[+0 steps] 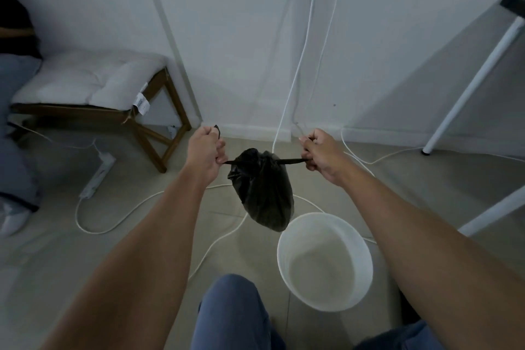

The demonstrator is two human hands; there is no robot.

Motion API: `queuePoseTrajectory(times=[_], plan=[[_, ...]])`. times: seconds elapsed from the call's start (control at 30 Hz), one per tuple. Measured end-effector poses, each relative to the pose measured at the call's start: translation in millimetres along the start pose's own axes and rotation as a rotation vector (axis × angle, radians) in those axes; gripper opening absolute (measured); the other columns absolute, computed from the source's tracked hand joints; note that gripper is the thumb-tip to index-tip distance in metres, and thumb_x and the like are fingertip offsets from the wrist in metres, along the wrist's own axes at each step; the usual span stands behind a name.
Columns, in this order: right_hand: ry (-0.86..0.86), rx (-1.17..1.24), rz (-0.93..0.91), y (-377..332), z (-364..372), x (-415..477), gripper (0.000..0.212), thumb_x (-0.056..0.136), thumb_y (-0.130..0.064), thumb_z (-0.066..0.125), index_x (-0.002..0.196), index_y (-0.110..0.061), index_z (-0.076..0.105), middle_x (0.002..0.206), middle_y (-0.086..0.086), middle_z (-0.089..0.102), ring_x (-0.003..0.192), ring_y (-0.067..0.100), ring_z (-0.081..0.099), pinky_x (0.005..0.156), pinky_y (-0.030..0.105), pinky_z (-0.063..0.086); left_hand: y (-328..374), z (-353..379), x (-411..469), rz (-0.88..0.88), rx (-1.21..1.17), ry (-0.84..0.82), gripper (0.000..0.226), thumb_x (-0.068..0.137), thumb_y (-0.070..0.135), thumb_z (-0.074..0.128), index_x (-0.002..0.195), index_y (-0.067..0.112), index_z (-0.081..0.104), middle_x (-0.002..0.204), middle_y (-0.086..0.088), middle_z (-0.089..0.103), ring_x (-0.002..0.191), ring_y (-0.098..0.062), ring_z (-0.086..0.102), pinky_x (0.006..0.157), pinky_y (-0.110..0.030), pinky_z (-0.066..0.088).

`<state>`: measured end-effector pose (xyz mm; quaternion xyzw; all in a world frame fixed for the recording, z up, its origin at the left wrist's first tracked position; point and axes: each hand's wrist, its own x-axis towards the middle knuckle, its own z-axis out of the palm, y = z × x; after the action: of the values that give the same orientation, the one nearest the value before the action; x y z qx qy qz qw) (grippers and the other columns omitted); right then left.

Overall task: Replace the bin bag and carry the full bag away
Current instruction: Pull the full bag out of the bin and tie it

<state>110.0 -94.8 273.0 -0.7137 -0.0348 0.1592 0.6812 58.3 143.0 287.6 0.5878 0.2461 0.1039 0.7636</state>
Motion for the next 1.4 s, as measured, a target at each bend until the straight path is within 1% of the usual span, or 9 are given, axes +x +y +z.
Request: queuePoseTrajectory(times=[0.27,0.4,0.6,0.83,1.03,1.17,1.27,1.33,1.4], plan=[[-0.146,-0.345,0.014,23.8,56.3,13.5,0.015,0.089,-0.026,0.061,0.083,-0.016,0.051,0.067,0.004,0.056,0.059,0.018,0.049,0.057,0.033,0.044,-29.5,-42.8,12.0,0.138,0.576,0.088,0.018,0.095,0.019,0.045,0.079,0.022,0.052,0.074,-0.001,0.053,0.064,-0.015,0.046,0.052,-0.027,0.036],[-0.266,-0.496,0.096,50.7,76.5,14.9,0.021,0.077,-0.003,0.066,0.083,-0.020,0.056,0.088,0.021,0.071,0.071,0.027,0.063,0.078,0.049,0.055,-60.5,-53.3,19.1,0.076,0.649,0.016,0.011,0.093,0.020,0.050,0.084,0.024,0.055,0.072,-0.001,0.054,0.065,-0.016,0.047,0.062,-0.029,0.039],[-0.322,-0.567,0.161,98.6,108.5,6.9,0.022,0.078,0.002,0.067,0.079,-0.018,0.058,0.089,0.019,0.074,0.064,0.021,0.066,0.065,0.034,0.054,-121.8,-60.4,19.2,0.002,0.771,-0.095,0.022,0.090,0.012,0.055,0.070,0.020,0.055,0.061,0.002,0.048,0.063,-0.019,0.047,0.058,-0.027,0.036],[-0.410,-0.726,0.238,138.9,127.9,7.8,0.032,0.063,-0.012,0.083,0.088,-0.019,0.064,0.090,0.008,0.071,0.085,0.024,0.067,0.068,0.030,0.049,-165.5,-75.4,20.0,-0.178,0.833,-0.144,0.013,0.086,0.008,0.051,0.077,0.013,0.059,0.061,-0.002,0.050,0.059,-0.021,0.047,0.047,-0.022,0.034],[-0.622,-0.511,0.455,155.5,130.8,17.8,0.016,0.079,0.010,0.065,0.083,-0.005,0.061,0.059,0.004,0.071,0.063,0.016,0.071,0.069,0.024,0.058,-173.5,-90.0,29.9,-0.427,0.894,-0.248,0.019,0.090,0.001,0.046,0.074,0.008,0.051,0.063,-0.013,0.046,0.046,-0.019,0.037,0.041,-0.017,0.027],[-0.534,-0.430,0.440,169.0,134.5,27.2,0.018,0.082,0.013,0.061,0.077,-0.004,0.058,0.068,0.015,0.069,0.060,0.020,0.069,0.068,0.028,0.060,-184.5,-90.1,42.1,-0.515,0.894,-0.232,0.017,0.093,0.000,0.044,0.077,0.006,0.049,0.064,-0.013,0.046,0.045,-0.018,0.036,0.043,-0.018,0.026],[-0.387,-0.476,0.404,188.3,139.1,33.8,0.023,0.079,0.010,0.065,0.073,-0.010,0.056,0.083,0.023,0.069,0.067,0.029,0.069,0.071,0.034,0.059,-198.5,-88.4,50.5,-0.447,0.922,-0.169,0.014,0.092,0.005,0.046,0.084,0.010,0.057,0.081,-0.013,0.059,0.066,-0.028,0.057,0.056,-0.029,0.049],[-0.328,-0.521,0.393,202.3,140.4,37.9,0.020,0.080,0.004,0.066,0.072,-0.012,0.057,0.084,0.017,0.071,0.070,0.027,0.070,0.065,0.028,0.055,-211.9,-90.3,55.5,-0.408,0.908,-0.099,0.015,0.087,0.007,0.049,0.078,0.009,0.061,0.086,-0.017,0.067,0.078,-0.032,0.064,0.070,-0.034,0.054],[-0.279,-0.558,0.381,213.9,140.8,42.3,0.015,0.082,-0.003,0.065,0.073,-0.014,0.060,0.082,0.011,0.073,0.072,0.021,0.072,0.057,0.024,0.049,-222.9,-91.8,57.7,-0.395,0.871,-0.009,0.013,0.082,0.008,0.051,0.074,0.008,0.062,0.088,-0.019,0.072,0.082,-0.036,0.068,0.068,-0.034,0.052]])
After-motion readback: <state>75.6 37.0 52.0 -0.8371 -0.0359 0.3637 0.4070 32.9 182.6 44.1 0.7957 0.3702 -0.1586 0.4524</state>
